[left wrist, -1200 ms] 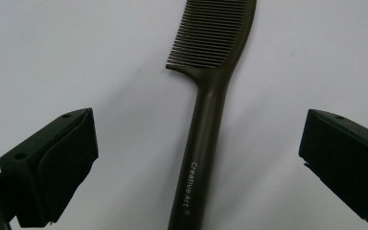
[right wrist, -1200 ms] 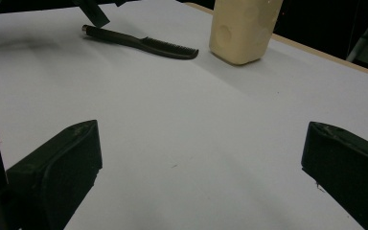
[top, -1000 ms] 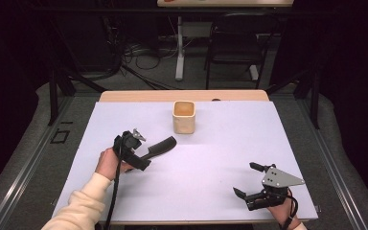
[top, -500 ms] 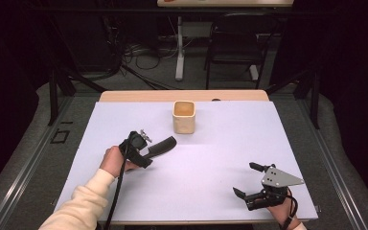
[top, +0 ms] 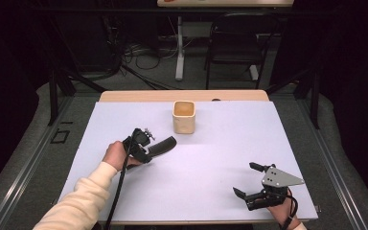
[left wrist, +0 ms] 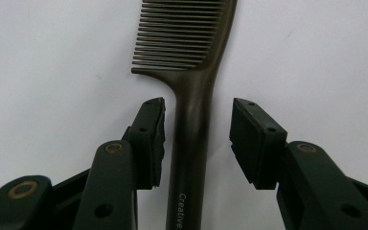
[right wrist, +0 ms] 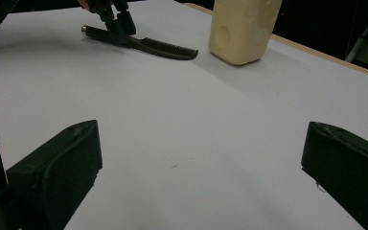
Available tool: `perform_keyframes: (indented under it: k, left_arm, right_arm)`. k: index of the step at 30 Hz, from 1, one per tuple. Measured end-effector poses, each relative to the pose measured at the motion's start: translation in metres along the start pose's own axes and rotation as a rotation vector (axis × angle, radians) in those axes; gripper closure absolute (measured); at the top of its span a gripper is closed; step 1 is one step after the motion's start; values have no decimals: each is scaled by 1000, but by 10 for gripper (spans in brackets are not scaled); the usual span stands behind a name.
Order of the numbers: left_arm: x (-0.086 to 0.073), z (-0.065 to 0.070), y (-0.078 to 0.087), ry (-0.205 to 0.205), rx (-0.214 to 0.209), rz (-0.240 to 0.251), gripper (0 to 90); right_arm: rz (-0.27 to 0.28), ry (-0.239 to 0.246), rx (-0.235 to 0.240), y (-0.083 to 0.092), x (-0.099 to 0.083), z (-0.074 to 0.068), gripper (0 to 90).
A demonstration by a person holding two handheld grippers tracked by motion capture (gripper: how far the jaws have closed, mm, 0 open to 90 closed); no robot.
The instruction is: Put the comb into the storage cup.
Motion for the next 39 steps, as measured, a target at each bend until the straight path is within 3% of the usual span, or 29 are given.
perform_keyframes:
  k: [17,39]
  left_arm:
    - [4,-5,-8,-22,-10,-70,649]
    - [5,-6,-7,-36,-36,-90,721]
  right_arm:
    - [-2,-2,1,0,0,0,0]
    - [-2,0,-1,0,0,0,0]
Point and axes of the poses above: each handheld gripper's, and its own axes: y roughly backward along the jaws, x roughly out of its top, z roughly to its right, the point moved 4 cm from there along -y, roughly forward along the jaws, and after that the axes turned 15 degrees about -x, right-handed, at the moved point
